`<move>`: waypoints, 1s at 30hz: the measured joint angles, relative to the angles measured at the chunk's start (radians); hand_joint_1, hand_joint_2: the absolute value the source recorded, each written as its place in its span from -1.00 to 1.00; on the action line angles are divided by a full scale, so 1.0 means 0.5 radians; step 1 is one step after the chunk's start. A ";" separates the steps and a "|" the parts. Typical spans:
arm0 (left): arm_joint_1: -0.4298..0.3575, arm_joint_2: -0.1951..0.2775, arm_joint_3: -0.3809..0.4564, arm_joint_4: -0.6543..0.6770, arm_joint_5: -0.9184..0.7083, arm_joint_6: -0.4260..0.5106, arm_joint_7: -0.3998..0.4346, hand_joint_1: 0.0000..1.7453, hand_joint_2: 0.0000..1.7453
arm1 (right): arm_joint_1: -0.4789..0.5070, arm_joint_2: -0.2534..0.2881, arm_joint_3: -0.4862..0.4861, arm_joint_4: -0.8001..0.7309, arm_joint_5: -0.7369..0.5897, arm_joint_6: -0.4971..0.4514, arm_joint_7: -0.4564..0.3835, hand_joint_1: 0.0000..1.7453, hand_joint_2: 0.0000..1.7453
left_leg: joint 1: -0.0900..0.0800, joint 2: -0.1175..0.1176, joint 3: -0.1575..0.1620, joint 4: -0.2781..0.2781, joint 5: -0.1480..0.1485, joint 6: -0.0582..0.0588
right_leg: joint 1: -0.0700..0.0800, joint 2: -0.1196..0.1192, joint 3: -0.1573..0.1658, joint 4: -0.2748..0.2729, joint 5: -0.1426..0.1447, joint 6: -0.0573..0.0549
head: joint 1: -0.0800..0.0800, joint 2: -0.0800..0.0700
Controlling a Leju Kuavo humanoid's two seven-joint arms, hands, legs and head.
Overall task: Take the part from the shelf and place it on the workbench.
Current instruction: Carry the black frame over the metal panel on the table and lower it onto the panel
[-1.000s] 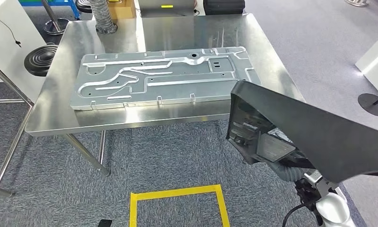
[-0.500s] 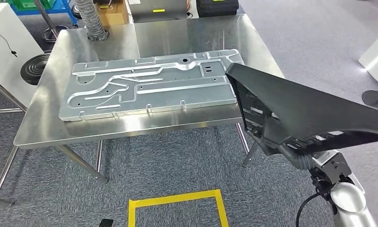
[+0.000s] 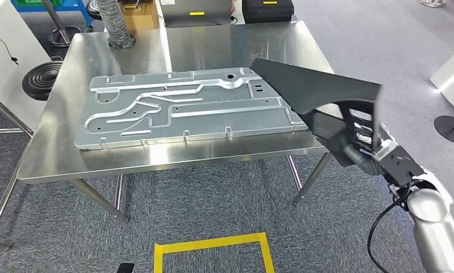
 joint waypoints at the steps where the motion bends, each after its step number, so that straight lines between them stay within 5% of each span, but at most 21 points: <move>1: 0.000 0.000 0.001 0.000 0.005 0.001 -0.001 -1.00 1.00 | -0.070 -0.009 0.023 0.053 0.008 0.000 0.001 0.78 1.00 | -0.002 -0.001 0.012 0.003 -0.012 -0.008 | -0.001 0.000 0.054 -0.134 0.071 -0.001 | 0.000 0.000; 3: -0.002 0.001 0.002 0.000 0.012 0.005 -0.002 -1.00 1.00 | -0.210 -0.024 0.074 0.165 0.018 0.000 0.000 0.78 1.00 | -0.008 -0.001 0.018 0.012 -0.030 -0.029 | 0.006 0.005 0.122 -0.306 0.126 -0.017 | 0.000 0.000; 8: 0.002 0.001 0.005 0.000 0.020 0.008 -0.005 -1.00 1.00 | -0.421 -0.049 0.181 0.365 0.025 -0.001 -0.006 0.78 1.00 | -0.008 0.002 -0.014 0.085 -0.089 -0.077 | 0.007 0.003 0.146 -0.339 0.100 -0.082 | 0.000 0.000; 11: 0.004 0.001 0.007 0.000 0.036 0.013 -0.009 -1.00 1.00 | -0.541 -0.050 0.241 0.487 0.022 0.001 -0.013 0.78 1.00 | -0.005 0.004 -0.227 0.481 -0.244 -0.088 | 0.016 0.000 0.165 -0.342 0.083 -0.110 | -0.001 0.000; 13: 0.010 0.001 0.010 0.000 0.040 0.017 -0.011 -1.00 1.00 | -0.624 -0.048 0.286 0.590 0.032 -0.006 -0.022 0.78 1.00 | -0.005 0.004 -0.342 0.634 -0.243 -0.083 | 0.027 0.000 0.181 -0.341 0.069 -0.118 | -0.001 0.000; 14: 0.012 0.001 0.011 0.000 0.040 0.018 -0.011 -1.00 1.00 | -0.664 -0.047 0.309 0.639 0.043 -0.015 -0.026 0.78 1.00 | -0.006 0.004 -0.343 0.592 -0.179 -0.076 | 0.032 0.001 0.193 -0.340 0.061 -0.119 | -0.001 0.000; 16: 0.014 0.002 0.013 0.000 0.042 0.020 -0.011 -1.00 1.00 | -0.747 -0.046 0.357 0.730 0.074 -0.044 -0.033 0.78 1.00 | -0.012 0.004 -0.256 0.331 0.006 -0.048 | 0.040 0.002 0.223 -0.340 0.040 -0.116 | -0.001 0.000; 18: 0.012 0.004 0.016 0.000 0.049 0.021 -0.011 -1.00 1.00 | -0.829 -0.045 0.404 0.811 0.111 -0.072 -0.042 0.78 1.00 | -0.022 0.005 -0.168 0.107 0.102 -0.023 | 0.048 0.004 0.235 -0.336 0.024 -0.104 | -0.001 0.000; 23: 0.008 0.005 0.027 0.000 0.066 0.023 -0.026 -1.00 1.00 | -0.967 -0.040 0.501 0.959 0.209 -0.122 -0.065 0.78 1.00 | -0.011 0.000 -0.118 0.001 0.100 0.006 | 0.046 0.000 0.215 -0.297 -0.018 -0.054 | 0.000 0.000; 27: 0.000 0.005 0.044 0.000 0.076 0.023 -0.047 -1.00 1.00 | -1.101 -0.021 0.584 1.099 0.285 -0.165 -0.080 0.78 1.00 | -0.005 0.001 -0.100 -0.016 0.095 0.020 | 0.026 0.000 -0.032 0.167 -0.202 -0.016 | 0.000 0.000; 29: 0.001 0.005 0.050 0.000 0.078 0.023 -0.050 -1.00 1.00 | -1.143 -0.012 0.626 1.155 0.317 -0.172 -0.082 0.78 1.00 | -0.001 -0.001 -0.093 -0.009 0.085 0.016 | 0.013 0.000 -0.076 0.196 -0.149 -0.003 | 0.000 0.000; 30: 0.001 0.005 0.052 0.000 0.079 0.023 -0.052 -1.00 1.00 | -1.167 -0.008 0.645 1.178 0.329 -0.174 -0.085 0.78 1.00 | 0.001 -0.003 -0.089 -0.002 0.077 0.011 | 0.006 -0.001 -0.039 0.090 -0.069 0.001 | 0.000 0.000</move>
